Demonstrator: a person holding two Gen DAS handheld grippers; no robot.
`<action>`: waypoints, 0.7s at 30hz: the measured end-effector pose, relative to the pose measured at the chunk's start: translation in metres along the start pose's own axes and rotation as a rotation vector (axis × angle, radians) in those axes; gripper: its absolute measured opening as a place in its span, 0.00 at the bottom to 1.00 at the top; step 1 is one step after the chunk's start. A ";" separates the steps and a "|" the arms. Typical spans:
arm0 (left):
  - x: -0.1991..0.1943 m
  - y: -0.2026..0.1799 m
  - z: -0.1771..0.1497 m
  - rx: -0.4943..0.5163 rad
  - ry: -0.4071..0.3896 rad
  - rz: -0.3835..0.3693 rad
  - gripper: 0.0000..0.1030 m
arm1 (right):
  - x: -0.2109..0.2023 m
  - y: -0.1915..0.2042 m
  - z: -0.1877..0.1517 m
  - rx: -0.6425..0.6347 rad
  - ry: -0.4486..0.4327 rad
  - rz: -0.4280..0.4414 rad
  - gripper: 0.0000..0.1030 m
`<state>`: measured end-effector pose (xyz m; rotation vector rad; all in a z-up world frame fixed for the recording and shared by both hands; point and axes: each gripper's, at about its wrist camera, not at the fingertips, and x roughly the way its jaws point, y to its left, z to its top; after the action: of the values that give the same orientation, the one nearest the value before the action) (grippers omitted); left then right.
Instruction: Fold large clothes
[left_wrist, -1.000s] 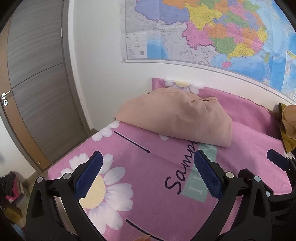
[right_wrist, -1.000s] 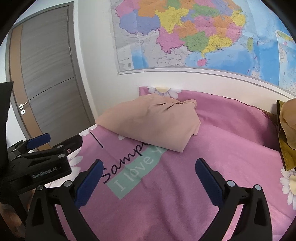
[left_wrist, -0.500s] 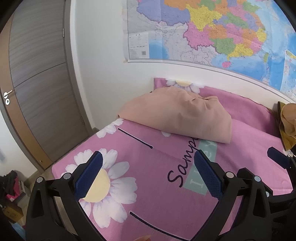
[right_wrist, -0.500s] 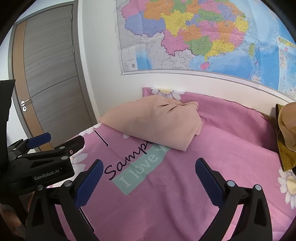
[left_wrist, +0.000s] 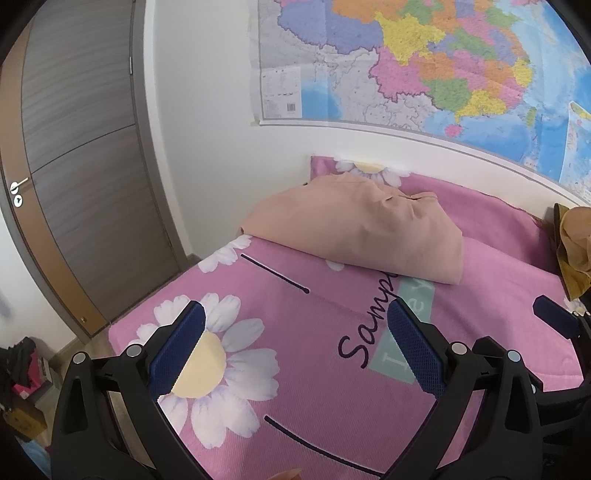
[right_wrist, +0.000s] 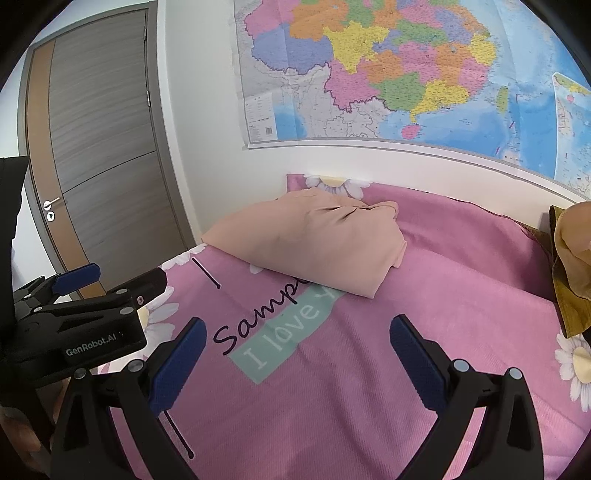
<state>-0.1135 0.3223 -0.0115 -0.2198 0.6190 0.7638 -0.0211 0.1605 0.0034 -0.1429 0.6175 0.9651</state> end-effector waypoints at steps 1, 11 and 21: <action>0.000 0.000 0.000 0.001 -0.001 -0.001 0.95 | -0.001 0.000 0.000 0.002 -0.002 -0.001 0.94; -0.003 -0.002 0.000 0.002 -0.005 -0.003 0.95 | -0.003 0.001 -0.001 0.006 -0.007 -0.003 0.94; -0.004 -0.005 -0.001 0.004 -0.007 0.004 0.95 | -0.003 0.001 -0.001 0.011 -0.007 -0.005 0.94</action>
<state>-0.1129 0.3164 -0.0107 -0.2124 0.6144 0.7669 -0.0234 0.1591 0.0046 -0.1310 0.6157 0.9569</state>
